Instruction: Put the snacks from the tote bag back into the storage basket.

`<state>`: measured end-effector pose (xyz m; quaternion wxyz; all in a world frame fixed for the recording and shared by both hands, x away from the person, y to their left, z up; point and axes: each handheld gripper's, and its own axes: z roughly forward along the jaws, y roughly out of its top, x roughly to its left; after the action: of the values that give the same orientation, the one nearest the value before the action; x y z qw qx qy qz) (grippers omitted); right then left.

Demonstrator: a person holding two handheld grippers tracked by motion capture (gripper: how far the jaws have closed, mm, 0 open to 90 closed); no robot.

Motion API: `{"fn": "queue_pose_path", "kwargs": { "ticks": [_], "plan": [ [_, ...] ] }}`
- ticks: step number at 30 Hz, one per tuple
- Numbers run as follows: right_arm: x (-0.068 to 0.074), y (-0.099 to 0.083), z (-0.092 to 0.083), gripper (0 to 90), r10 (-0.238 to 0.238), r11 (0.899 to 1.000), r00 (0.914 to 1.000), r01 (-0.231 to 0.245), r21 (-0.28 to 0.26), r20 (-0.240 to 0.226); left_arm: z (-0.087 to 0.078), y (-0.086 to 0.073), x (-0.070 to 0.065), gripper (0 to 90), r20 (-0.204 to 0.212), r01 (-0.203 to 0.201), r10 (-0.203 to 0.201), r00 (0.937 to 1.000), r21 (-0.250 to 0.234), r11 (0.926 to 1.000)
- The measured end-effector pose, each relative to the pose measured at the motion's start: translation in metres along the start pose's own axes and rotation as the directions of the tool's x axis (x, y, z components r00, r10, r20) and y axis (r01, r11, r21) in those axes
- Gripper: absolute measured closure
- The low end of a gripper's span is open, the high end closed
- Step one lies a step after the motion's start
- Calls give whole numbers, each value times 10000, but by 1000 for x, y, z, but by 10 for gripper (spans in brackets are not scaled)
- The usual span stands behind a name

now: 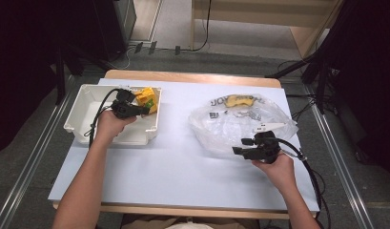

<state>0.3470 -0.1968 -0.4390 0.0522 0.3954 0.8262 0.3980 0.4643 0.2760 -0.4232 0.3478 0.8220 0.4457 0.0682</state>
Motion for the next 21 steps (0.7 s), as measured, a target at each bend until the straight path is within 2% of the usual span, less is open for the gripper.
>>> {"fn": "queue_pose_path", "kwargs": {
  "ticks": [3,6,8,15,21],
  "plan": [
    [0,1,-1,435,42,9999,10000,-42,-107,15,0,-1,2,882,-12,130,-130,9999,-67,9999],
    [0,1,0,436,87,10000,10000,-87,-46,29,0,-2,6,883,252,317,-312,9992,-168,9994],
    [-1,0,0,437,65,10000,10000,-65,-35,25,-1,-2,8,884,110,324,-323,9994,-152,9994],
    [1,-1,1,437,-32,10000,10000,32,62,81,-4,-5,17,880,-67,730,-732,9973,-228,9971],
    [1,-1,1,437,-31,9999,10000,30,120,89,-5,-9,25,869,-313,1216,-1229,9919,-405,9918]
  ]
}}
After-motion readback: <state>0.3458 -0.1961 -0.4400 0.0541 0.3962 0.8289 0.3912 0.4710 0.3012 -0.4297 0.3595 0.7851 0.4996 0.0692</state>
